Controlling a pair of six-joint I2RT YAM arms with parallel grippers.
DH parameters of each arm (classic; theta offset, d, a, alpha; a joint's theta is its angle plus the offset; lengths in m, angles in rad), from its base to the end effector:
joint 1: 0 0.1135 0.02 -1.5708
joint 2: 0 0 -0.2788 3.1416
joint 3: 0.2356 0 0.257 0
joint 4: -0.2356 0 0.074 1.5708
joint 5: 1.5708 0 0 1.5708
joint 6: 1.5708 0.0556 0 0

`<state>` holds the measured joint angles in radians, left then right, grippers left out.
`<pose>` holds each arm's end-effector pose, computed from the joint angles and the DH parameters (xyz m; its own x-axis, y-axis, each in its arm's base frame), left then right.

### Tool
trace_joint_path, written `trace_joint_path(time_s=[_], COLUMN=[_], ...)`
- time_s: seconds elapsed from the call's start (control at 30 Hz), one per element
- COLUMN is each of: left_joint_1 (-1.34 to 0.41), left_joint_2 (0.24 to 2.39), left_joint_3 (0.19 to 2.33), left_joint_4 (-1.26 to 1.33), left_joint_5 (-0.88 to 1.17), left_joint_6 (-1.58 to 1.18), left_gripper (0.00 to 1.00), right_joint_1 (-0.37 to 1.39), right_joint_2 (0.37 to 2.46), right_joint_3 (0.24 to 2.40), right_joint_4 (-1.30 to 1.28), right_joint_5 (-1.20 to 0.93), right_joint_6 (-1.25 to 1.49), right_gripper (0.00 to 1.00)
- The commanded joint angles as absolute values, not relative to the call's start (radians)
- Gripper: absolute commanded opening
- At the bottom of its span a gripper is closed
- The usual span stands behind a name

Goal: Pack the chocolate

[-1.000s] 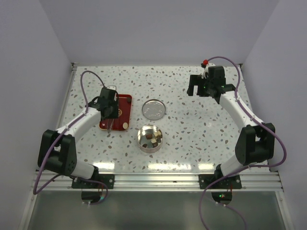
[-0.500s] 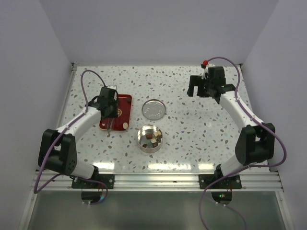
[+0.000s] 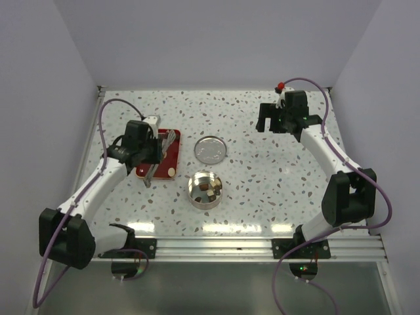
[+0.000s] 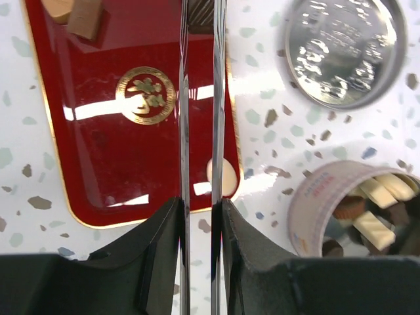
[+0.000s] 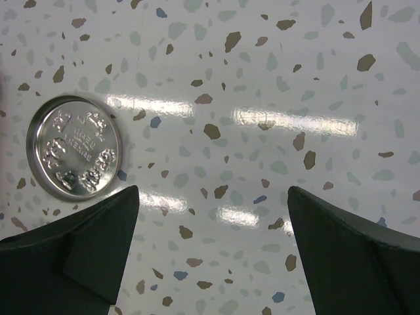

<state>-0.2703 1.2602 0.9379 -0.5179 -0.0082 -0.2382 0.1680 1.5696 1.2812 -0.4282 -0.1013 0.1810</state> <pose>0.2674 -0.0736 0.2602 -0.7592 -0.0345 -0.6499 0.0850 0.9848 -0.1515 0.3676 0.0680 0.2938 -0.6805 0.0663 -0.7298 -0.1210 0.9721 0.2011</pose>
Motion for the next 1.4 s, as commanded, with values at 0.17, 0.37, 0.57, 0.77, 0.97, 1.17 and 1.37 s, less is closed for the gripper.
trace_joint_path(time_s=[0.17, 0.37, 0.57, 0.77, 0.97, 1.17, 1.37], left_joint_1=[-0.445, -0.569, -0.594, -0.624, -0.644, -0.658, -0.661], left_joint_2=[1.069, 0.996, 0.893, 0.818, 0.824, 0.839, 0.851], left_joint_3=[0.897, 0.871, 0.838, 0.789, 0.767, 0.776, 0.787], left_joint_4=[-0.584, -0.652, -0.767, -0.793, -0.776, -0.785, -0.79], left_joint_5=[0.161, 0.137, 0.163, 0.228, 0.256, 0.235, 0.219], left_joint_6=[-0.296, -0.36, -0.399, -0.428, -0.431, -0.425, -0.419], left_gripper=[0.33, 0.33, 0.33, 0.33, 0.35, 0.39, 0.4], right_joint_1=[0.166, 0.164, 0.166, 0.166, 0.166, 0.166, 0.166], right_joint_2=[1.571, 1.566, 1.568, 1.582, 1.575, 1.575, 1.575], right_joint_3=[1.356, 1.358, 1.358, 1.365, 1.356, 1.359, 1.358], right_joint_4=[-0.428, -0.429, -0.433, -0.428, -0.426, -0.436, -0.433], right_joint_5=[-0.129, -0.127, -0.126, -0.14, -0.141, -0.132, -0.137], right_joint_6=[0.187, 0.19, 0.195, 0.207, 0.207, 0.201, 0.201], right_gripper=[0.99, 0.99, 0.99, 0.99, 0.99, 0.99, 0.99])
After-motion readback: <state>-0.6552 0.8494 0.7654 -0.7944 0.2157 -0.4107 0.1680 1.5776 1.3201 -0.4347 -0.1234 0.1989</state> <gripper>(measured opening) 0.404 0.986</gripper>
